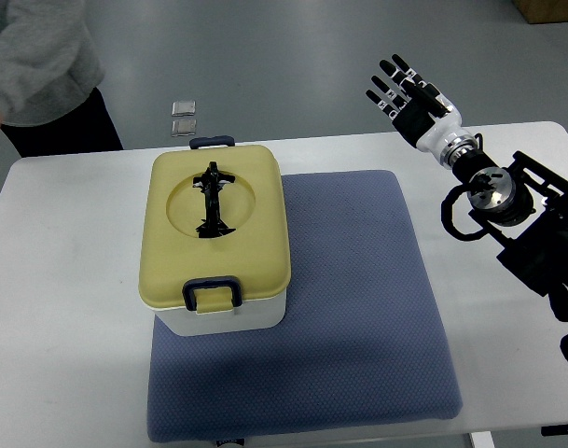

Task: Open white storage box with right hand
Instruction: 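Raise the right hand and swing it toward the yellow-lidded box, then move the right hand over the yellow lid toward its black handle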

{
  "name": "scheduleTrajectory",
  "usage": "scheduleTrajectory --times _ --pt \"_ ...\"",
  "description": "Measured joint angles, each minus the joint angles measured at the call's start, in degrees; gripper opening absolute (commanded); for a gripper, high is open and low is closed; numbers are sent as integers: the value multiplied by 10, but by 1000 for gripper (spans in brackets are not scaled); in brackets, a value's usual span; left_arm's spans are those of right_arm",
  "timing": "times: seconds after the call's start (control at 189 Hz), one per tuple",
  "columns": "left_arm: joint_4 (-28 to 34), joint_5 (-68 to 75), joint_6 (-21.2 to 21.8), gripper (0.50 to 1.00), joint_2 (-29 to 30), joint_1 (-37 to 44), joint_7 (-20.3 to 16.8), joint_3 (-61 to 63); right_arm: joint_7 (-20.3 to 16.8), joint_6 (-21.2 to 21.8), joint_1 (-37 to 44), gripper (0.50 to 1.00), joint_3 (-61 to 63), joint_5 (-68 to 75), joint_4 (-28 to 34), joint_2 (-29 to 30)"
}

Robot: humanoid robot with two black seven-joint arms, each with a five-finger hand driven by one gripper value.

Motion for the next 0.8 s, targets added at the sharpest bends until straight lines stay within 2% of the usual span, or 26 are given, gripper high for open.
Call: scheduleTrajectory --times 0.27,0.439,0.556,0.714,0.799 --pt "-1 1 -1 1000 0 0 0 0 -1 11 0 928 -1 -10 4 0" --pt "-1 1 0 1000 0 0 0 0 -12 46 16 928 -1 -111 9 -7" --pt "-1 1 -1 1000 0 0 0 0 -36 100 43 928 -5 -219 13 -29" --pt "-1 1 -2 1000 0 0 0 0 -60 229 116 930 -33 -450 25 -68" --pt "-2 2 -2 1000 0 0 0 0 -60 258 164 930 -40 -575 50 -92"
